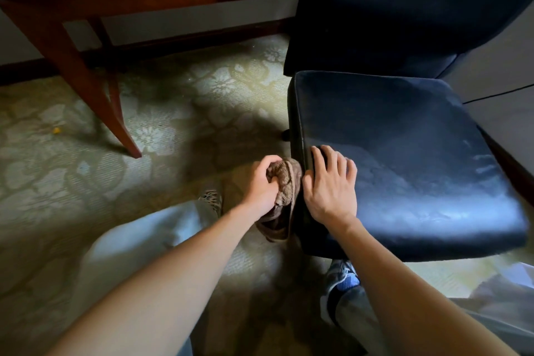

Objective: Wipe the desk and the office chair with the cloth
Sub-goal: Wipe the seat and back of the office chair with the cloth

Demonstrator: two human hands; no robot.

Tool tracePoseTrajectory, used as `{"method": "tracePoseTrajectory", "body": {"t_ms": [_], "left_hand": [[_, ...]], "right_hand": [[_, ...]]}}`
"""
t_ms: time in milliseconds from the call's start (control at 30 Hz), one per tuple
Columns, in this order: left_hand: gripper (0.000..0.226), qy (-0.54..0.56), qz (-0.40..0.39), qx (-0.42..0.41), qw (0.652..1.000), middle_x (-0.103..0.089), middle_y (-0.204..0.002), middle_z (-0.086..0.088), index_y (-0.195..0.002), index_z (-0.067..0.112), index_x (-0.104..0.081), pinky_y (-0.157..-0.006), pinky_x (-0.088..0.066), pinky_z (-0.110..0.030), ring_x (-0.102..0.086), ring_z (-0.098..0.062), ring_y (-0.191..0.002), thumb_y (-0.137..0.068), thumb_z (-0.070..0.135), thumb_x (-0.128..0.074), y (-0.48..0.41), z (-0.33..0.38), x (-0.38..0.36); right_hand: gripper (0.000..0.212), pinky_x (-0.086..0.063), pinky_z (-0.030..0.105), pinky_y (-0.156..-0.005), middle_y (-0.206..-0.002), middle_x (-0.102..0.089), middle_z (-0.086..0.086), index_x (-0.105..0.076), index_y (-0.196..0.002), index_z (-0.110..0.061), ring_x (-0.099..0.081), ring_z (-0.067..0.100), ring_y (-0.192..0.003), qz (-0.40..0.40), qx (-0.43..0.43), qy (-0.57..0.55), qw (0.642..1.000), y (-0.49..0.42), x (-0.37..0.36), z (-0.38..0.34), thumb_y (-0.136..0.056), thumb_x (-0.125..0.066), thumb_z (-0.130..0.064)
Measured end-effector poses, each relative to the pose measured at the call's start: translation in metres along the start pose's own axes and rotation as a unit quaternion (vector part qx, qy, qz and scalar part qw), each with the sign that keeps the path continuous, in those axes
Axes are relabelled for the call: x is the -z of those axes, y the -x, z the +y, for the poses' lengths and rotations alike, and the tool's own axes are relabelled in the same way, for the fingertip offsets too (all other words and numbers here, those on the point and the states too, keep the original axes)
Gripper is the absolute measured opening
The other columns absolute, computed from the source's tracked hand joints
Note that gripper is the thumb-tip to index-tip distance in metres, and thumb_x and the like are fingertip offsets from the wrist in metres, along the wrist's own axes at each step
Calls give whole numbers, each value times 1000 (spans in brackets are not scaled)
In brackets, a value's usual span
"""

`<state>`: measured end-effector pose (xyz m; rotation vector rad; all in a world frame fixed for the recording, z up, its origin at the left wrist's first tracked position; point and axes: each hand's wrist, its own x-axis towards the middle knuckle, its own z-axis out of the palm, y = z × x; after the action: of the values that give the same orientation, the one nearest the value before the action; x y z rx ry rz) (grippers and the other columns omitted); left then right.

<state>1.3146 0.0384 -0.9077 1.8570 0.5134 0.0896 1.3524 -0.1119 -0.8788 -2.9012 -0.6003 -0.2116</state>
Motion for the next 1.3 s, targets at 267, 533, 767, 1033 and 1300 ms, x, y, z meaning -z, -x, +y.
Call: {"method": "tracePoseTrajectory", "body": {"t_ms": [267,533,767,1033,1300], "left_hand": [[42,24,38,10,999,-51,-120,-8,-113,20,-64,-78,-35,0,-52,-11,-99,-89,-12,-51,-6,14,-5],[38,18,47,11,999,-48,-119,-5,-110,27,-62,-85,-36,-13,-54,-17,-107,-93,-6,-52,-34,31,-6],[39,22,52,23,998,-46,-120,-4,-112,27,-63,-85,-39,-16,-54,-18,-106,-93,-5,-51,-48,38,-11],[39,15,63,11,998,-47,-120,-5,-114,25,-62,-74,-35,-3,-52,-13,-101,-93,-5,-52,-57,36,-11],[38,24,70,23,997,-48,-121,-3,-113,27,-61,-91,-40,-20,-54,-15,-105,-94,-4,-51,-66,41,-14]], "right_hand": [[63,-11,55,-123,-165,-23,9,-30,-157,-15,-15,24,-154,-44,14,32,998,8,-3,6,-100,-22,-41],[62,-12,54,-124,-166,-18,7,-25,-159,-16,-10,22,-155,-53,28,23,998,15,0,9,-101,-20,-39],[22,-38,40,-83,-97,-62,0,-62,-95,-20,-55,27,-93,16,-9,9,1000,-24,16,13,-88,-47,-34],[63,-10,46,-125,-166,-19,9,-27,-158,-12,-10,26,-155,-67,60,-7,996,-59,-8,21,-100,-17,-36],[61,-13,45,-125,-166,-19,8,-24,-159,-14,-13,25,-155,-62,78,20,995,-43,-10,31,-103,-14,-38]]}}
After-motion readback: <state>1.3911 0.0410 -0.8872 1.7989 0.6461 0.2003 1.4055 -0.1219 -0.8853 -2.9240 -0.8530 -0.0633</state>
